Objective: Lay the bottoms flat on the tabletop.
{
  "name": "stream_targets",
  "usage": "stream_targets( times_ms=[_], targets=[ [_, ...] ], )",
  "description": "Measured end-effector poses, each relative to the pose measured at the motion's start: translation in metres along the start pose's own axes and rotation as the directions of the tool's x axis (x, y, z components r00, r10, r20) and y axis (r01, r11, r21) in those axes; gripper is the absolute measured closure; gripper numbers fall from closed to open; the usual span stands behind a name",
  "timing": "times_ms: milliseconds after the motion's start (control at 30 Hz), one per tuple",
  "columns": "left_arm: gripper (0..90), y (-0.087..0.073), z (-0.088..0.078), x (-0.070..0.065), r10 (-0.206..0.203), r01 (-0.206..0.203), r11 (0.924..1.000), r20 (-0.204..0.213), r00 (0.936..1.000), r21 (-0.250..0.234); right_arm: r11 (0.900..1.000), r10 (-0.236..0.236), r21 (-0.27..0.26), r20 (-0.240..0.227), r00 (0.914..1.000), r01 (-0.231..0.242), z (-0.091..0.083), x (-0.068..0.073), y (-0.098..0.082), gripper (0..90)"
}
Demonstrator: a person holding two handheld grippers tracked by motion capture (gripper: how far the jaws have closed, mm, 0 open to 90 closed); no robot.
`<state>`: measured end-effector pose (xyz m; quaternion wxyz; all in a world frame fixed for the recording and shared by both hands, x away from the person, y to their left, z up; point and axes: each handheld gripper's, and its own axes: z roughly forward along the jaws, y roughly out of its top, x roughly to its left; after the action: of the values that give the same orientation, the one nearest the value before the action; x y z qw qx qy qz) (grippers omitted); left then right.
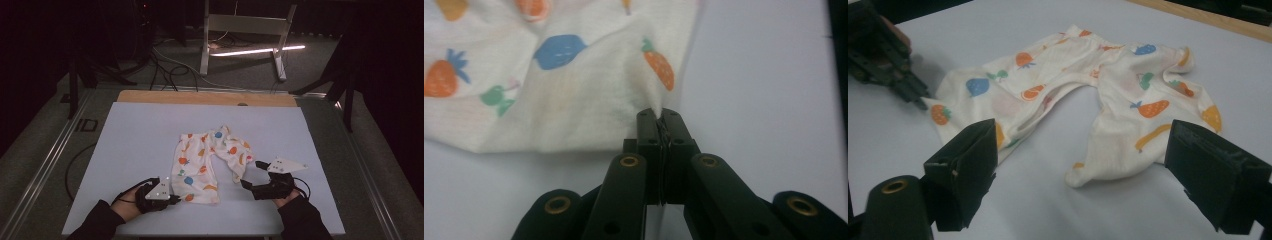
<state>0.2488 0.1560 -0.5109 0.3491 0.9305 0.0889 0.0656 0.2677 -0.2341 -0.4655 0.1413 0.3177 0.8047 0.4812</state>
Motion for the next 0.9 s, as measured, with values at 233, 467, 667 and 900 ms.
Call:
stream_targets(
  times_ms=[233,467,667,900],
  targets=[
    [89.4,-0.006,-0.018,-0.011,0.016,-0.016,0.9995,0.012,0.9998,0.029,1.0,0.011,0.004,0.006,0.9999,-0.012,-0.009,-0.001,-0.006,13.8],
    [89.2,-0.009,-0.031,-0.018,0.043,-0.045,0.9959,0.024,0.9988,0.078,0.999,0.032,0.0,0.02,0.9993,-0.032,-0.012,-0.004,-0.008,13.8],
    [72.5,-0.013,-0.022,-0.023,0.04,-0.05,0.994,0.107,0.9934,0.097,1.0,0.027,0.006,0.017,0.9995,-0.028,-0.01,-0.004,-0.009,13.8],
    [59.7,-0.007,-0.027,-0.024,0.041,-0.047,0.9974,0.107,0.9934,0.055,0.999,0.032,0.003,0.021,0.9993,-0.032,-0.011,-0.005,-0.009,13.8]
  ],
)
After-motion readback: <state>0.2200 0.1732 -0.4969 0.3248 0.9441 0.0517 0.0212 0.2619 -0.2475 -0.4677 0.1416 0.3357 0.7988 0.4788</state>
